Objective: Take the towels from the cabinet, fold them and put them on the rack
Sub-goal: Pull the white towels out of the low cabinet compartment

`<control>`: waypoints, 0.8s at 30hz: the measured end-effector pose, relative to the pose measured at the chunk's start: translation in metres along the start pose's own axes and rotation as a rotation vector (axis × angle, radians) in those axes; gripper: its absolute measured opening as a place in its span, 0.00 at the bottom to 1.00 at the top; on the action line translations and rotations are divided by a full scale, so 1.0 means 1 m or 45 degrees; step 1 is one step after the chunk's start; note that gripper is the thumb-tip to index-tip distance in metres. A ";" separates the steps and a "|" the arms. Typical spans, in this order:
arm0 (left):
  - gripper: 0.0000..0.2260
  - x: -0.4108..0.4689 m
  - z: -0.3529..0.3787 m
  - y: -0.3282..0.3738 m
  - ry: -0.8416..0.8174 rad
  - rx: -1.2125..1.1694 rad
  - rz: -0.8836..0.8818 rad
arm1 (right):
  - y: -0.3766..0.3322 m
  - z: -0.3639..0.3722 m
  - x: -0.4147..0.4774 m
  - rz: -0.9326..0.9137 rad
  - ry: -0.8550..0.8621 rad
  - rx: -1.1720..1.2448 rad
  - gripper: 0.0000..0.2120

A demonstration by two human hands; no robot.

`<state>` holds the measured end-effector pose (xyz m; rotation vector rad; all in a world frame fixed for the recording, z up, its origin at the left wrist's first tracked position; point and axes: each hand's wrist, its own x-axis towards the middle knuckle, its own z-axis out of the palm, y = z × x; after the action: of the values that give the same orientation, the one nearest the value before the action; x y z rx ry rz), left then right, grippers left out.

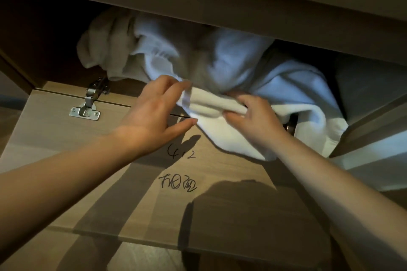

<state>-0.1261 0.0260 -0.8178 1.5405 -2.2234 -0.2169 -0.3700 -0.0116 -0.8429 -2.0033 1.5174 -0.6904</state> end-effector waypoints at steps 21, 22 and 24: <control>0.36 -0.002 0.007 0.001 -0.177 0.196 -0.133 | -0.043 -0.036 -0.028 -0.380 -0.090 -0.743 0.57; 0.35 -0.004 0.006 0.002 -0.185 0.171 -0.134 | -0.045 -0.032 -0.017 -0.355 -0.169 -0.778 0.61; 0.34 -0.006 0.003 0.005 -0.207 0.108 -0.145 | -0.045 -0.022 0.005 -0.231 -0.270 -0.792 0.65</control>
<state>-0.1301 0.0330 -0.8206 1.7538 -2.2964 -0.2956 -0.3523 -0.0082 -0.7953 -2.5925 1.5555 -0.0487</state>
